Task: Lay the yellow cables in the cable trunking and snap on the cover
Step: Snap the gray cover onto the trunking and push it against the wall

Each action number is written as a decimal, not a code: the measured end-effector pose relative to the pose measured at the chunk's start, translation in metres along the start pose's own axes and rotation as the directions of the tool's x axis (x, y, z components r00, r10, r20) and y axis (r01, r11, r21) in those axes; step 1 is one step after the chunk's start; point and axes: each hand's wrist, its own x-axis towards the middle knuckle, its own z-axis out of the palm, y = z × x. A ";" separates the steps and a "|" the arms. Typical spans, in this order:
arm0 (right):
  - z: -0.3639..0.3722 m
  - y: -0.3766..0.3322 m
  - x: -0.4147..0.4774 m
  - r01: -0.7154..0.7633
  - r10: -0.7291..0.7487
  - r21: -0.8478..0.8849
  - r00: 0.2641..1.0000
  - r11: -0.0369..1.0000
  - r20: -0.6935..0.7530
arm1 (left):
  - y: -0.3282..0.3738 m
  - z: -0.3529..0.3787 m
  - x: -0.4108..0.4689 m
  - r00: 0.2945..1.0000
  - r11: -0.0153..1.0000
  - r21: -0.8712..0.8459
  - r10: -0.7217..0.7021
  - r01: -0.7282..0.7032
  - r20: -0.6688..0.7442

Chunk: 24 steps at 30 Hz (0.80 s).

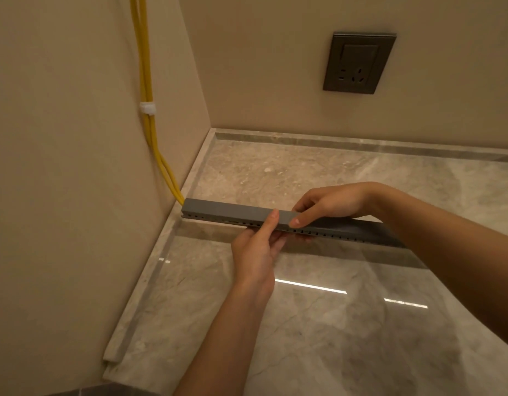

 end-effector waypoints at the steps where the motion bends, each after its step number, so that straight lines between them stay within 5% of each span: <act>1: 0.000 -0.002 0.000 -0.004 0.004 -0.028 1.000 1.000 0.004 | 0.001 -0.001 0.000 1.000 1.000 0.005 0.003 -0.003 0.005; 14: 0.002 -0.014 0.002 0.023 -0.019 -0.261 1.000 0.965 0.020 | -0.003 -0.003 0.001 0.993 0.994 0.028 0.108 -0.107 -0.039; 24: -0.006 0.010 -0.011 -0.036 0.028 -0.110 0.997 0.993 -0.073 | 0.000 0.004 0.010 0.993 0.998 0.026 0.057 -0.054 -0.099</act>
